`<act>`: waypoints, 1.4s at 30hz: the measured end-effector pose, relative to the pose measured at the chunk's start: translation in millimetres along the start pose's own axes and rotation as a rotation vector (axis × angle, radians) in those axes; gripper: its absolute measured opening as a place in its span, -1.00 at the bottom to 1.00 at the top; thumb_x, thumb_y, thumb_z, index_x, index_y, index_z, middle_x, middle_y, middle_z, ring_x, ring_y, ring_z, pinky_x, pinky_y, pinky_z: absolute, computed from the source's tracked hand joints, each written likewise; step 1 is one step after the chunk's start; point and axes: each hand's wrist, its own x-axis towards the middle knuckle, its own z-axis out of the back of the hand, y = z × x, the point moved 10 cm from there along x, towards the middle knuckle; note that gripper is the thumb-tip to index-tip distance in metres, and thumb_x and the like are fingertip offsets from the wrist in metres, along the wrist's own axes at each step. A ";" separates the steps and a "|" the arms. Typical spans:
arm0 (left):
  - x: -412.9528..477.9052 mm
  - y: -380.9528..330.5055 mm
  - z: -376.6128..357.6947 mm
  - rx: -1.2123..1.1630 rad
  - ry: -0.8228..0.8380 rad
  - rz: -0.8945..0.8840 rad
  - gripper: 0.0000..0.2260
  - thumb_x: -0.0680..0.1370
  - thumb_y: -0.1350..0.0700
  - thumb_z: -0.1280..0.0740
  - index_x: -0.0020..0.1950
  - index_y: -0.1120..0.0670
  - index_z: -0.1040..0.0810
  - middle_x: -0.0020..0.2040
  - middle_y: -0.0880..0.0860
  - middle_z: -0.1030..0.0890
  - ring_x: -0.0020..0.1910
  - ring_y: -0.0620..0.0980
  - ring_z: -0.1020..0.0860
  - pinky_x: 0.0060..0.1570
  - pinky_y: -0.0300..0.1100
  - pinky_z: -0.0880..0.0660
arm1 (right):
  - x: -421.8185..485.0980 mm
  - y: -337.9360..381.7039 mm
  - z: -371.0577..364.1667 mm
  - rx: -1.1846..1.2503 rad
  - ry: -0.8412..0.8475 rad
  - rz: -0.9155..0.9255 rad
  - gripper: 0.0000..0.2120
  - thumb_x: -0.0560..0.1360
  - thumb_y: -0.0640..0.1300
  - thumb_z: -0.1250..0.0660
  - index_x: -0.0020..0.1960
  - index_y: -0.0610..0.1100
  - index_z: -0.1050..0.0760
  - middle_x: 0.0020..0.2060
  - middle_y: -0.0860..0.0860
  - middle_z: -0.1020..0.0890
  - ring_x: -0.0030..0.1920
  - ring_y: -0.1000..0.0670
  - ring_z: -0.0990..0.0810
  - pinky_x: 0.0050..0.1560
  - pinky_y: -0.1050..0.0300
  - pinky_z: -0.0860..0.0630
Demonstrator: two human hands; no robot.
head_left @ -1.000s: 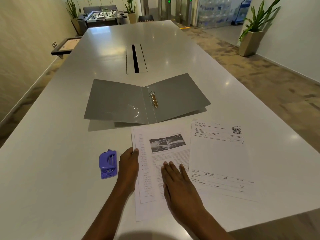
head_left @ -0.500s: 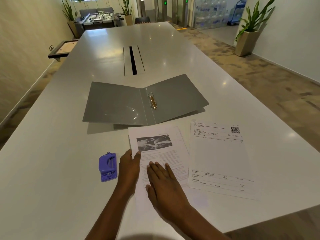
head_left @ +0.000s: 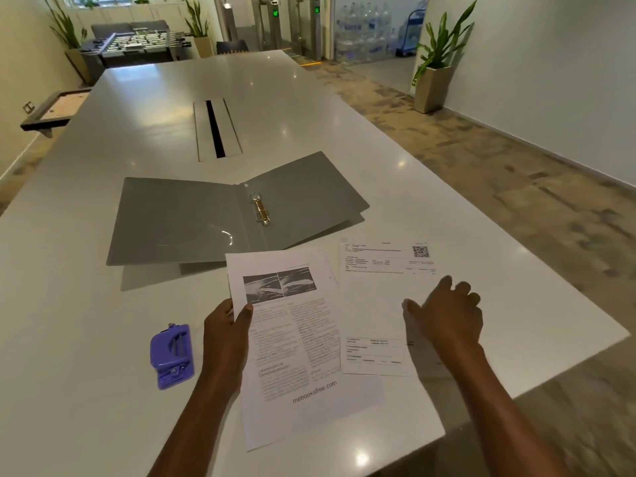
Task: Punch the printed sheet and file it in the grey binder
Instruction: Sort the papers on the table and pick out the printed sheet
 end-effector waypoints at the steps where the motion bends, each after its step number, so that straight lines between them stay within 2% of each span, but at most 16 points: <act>1: 0.2 -0.6 -2.3 -0.002 0.008 -0.001 -0.89 0.64 0.14 -0.39 0.03 -0.09 -0.59 -0.04 -0.03 -0.71 -0.08 -0.04 -0.70 -0.21 -0.21 -0.57 | -0.2 -3.8 -3.1 -0.012 0.007 -0.014 -0.15 0.47 0.31 -0.37 0.48 -0.27 -0.26 0.33 -0.26 -0.45 0.31 -0.28 -0.45 0.19 -0.10 -0.50; 5: 2.1 -0.6 -7.8 0.032 0.031 -0.013 -0.92 0.65 0.14 -0.38 0.09 -0.03 -0.59 -0.04 -0.03 -0.71 -0.09 -0.06 -0.70 -0.26 -0.28 -0.56 | -0.5 -11.5 -4.7 0.050 0.024 -0.050 -0.22 0.44 0.25 -0.46 0.38 -0.27 -0.33 0.29 -0.25 -0.45 0.27 -0.26 -0.46 0.14 -0.08 -0.52; 9: 3.1 1.2 -12.0 0.033 0.042 -0.007 -0.93 0.65 0.14 -0.37 0.11 0.01 -0.59 -0.04 -0.02 -0.70 -0.07 0.00 -0.70 -0.26 -0.23 -0.55 | 3.2 -16.7 -3.8 0.187 0.081 -0.092 -0.28 0.40 0.15 -0.56 0.30 -0.28 -0.38 0.25 -0.25 -0.44 0.27 -0.27 -0.48 0.12 -0.10 -0.54; 16: 4.0 3.3 -15.7 0.045 0.054 -0.001 -0.90 0.65 0.15 -0.37 0.16 0.04 -0.59 -0.01 0.00 -0.71 -0.05 0.01 -0.70 -0.24 -0.21 -0.55 | 7.2 -21.9 1.9 0.107 0.067 -0.136 -0.23 0.33 0.23 -0.59 0.27 -0.26 -0.41 0.24 -0.24 -0.49 0.26 -0.26 -0.49 0.19 -0.06 -0.50; 21: 3.9 1.6 -14.8 0.066 0.048 -0.018 -0.90 0.66 0.14 -0.35 0.16 0.04 -0.58 -0.03 -0.05 -0.69 -0.06 -0.03 -0.68 -0.23 -0.23 -0.53 | 8.3 -18.2 4.9 0.179 0.077 -0.137 -0.26 0.33 0.10 -0.64 0.27 -0.30 -0.41 0.22 -0.26 -0.52 0.26 -0.26 -0.50 0.13 -0.06 -0.53; 27: 5.9 3.5 -12.6 0.066 0.048 -0.020 -0.92 0.65 0.12 -0.36 0.14 0.03 -0.58 -0.01 -0.02 -0.69 -0.05 0.01 -0.69 -0.20 -0.20 -0.56 | 11.0 -20.3 -0.2 0.258 0.141 -0.143 -0.26 0.28 0.11 -0.65 0.24 -0.27 -0.43 0.18 -0.22 -0.57 0.21 -0.27 -0.56 0.09 -0.05 -0.56; 32: 7.6 5.6 -11.7 0.076 0.054 -0.013 -0.90 0.64 0.09 -0.39 0.15 0.03 -0.59 0.00 -0.03 -0.71 -0.05 0.03 -0.70 -0.20 -0.19 -0.58 | 9.6 -16.5 3.6 0.287 0.149 -0.101 -0.26 0.26 0.07 -0.64 0.28 -0.18 -0.39 0.18 -0.17 -0.46 0.21 -0.23 -0.52 0.02 -0.06 -0.53; 35: 9.5 5.8 -11.1 0.091 0.053 -0.022 -0.93 0.63 0.08 -0.40 0.10 0.00 -0.59 -0.01 -0.01 -0.71 -0.06 0.05 -0.71 -0.20 -0.18 -0.58 | 10.4 -14.4 3.7 0.420 0.141 -0.061 -0.31 0.26 -0.02 -0.64 0.23 -0.13 -0.35 0.09 -0.11 -0.55 0.06 -0.22 -0.60 -0.02 -0.05 -0.57; 38: 12.3 10.3 -9.3 0.092 0.048 0.003 -0.91 0.63 0.06 -0.41 0.12 0.00 -0.60 0.02 0.02 -0.72 -0.06 0.06 -0.72 -0.16 -0.12 -0.61 | 11.3 -15.1 3.8 0.690 0.128 -0.033 -0.49 0.32 -0.19 -0.60 0.16 -0.11 -0.43 0.07 -0.11 -0.64 -0.07 -0.16 -0.65 -0.06 -0.04 -0.62; 40: 13.1 12.0 -7.5 0.076 0.044 0.016 -0.93 0.63 0.08 -0.40 0.11 -0.01 -0.61 0.01 0.02 -0.73 -0.06 0.06 -0.73 -0.16 -0.12 -0.62 | 9.2 -15.6 4.6 0.855 0.150 -0.038 -0.61 0.39 -0.27 -0.55 0.15 -0.12 -0.50 0.02 -0.14 -0.71 -0.17 -0.07 -0.71 -0.20 0.06 -0.63; 42: 12.7 10.8 -6.8 0.059 0.047 0.018 -0.95 0.63 0.09 -0.40 0.08 -0.03 -0.61 -0.02 0.01 -0.74 -0.09 0.06 -0.73 -0.19 -0.16 -0.61 | 5.7 -11.8 7.0 0.958 0.200 -0.022 -0.68 0.47 -0.30 -0.51 0.17 -0.13 -0.53 -0.12 -0.07 -0.72 -0.29 0.07 -0.71 -0.39 0.22 -0.58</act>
